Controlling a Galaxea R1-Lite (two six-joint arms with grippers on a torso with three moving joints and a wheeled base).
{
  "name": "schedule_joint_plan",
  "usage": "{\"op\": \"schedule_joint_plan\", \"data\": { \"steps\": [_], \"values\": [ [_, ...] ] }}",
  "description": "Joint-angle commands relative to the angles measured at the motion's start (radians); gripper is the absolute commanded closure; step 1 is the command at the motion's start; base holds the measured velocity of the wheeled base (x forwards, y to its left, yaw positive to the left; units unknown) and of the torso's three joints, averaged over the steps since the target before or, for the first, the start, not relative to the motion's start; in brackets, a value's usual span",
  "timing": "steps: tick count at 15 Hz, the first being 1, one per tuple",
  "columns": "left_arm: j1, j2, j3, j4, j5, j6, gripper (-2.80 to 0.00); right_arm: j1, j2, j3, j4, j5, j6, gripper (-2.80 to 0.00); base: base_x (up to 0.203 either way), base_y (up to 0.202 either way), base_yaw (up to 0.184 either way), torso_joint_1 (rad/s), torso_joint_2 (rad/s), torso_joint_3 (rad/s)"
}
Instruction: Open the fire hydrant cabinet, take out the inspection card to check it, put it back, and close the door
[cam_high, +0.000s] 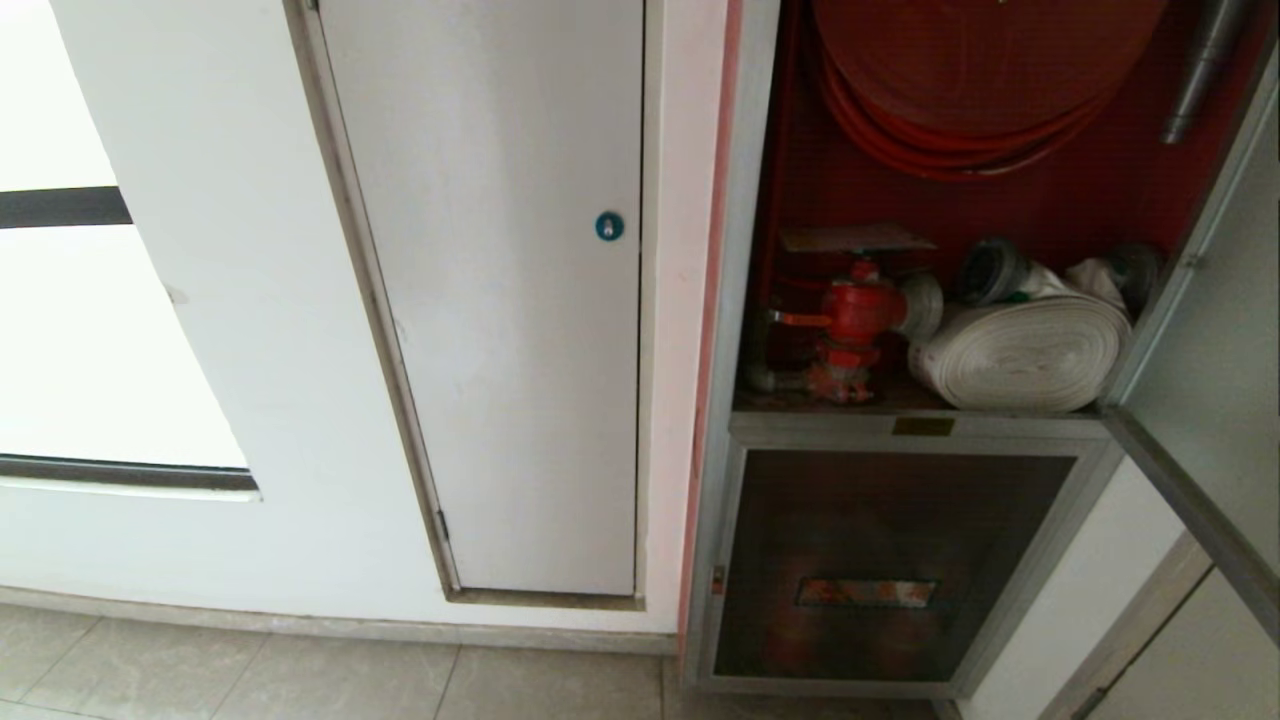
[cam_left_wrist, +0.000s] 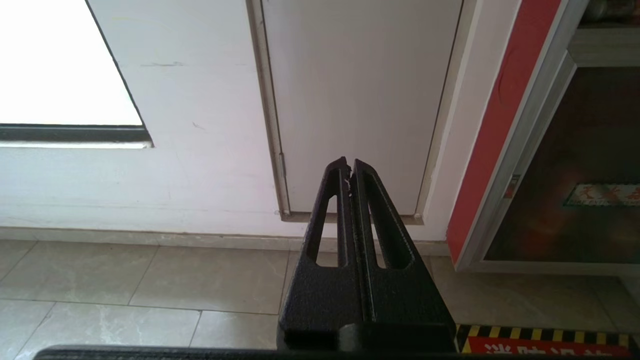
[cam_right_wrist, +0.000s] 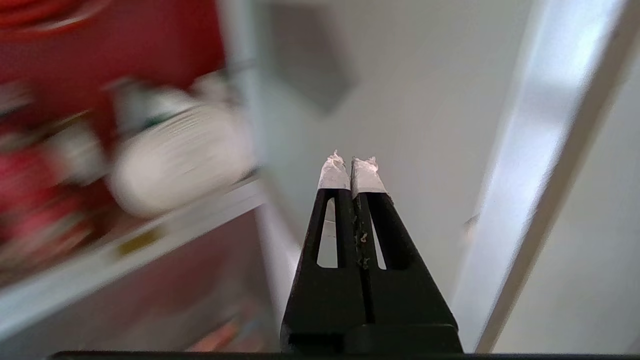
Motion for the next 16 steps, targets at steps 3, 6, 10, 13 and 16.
{"op": "schedule_joint_plan", "data": {
  "steps": [3,6,10,13,16],
  "values": [
    [0.000,0.001,0.000,0.000,0.000,0.000,0.00,0.043,-0.229,0.009,0.172,0.223,0.014,0.00,0.000,0.000,0.000,0.000,0.00,0.000],
    [0.000,0.001,0.000,0.000,0.000,0.000,0.00,0.062,-0.316,-0.002,0.423,0.568,0.039,0.00,0.000,0.000,0.000,0.000,0.00,0.000],
    [0.000,0.001,0.000,0.000,0.000,0.000,0.00,0.119,-0.315,-0.015,0.535,0.681,0.044,0.00,0.000,0.000,0.000,0.000,0.00,0.000],
    [0.000,0.001,-0.001,0.000,0.000,0.000,0.00,0.244,-0.318,-0.013,0.583,0.683,0.043,0.00,0.000,0.000,0.000,0.000,0.00,0.000],
    [0.000,0.001,-0.001,0.000,0.000,0.000,0.00,0.344,-0.412,-0.012,0.675,0.683,0.043,0.00,0.000,0.000,0.000,0.000,0.00,0.000]
  ]
}}
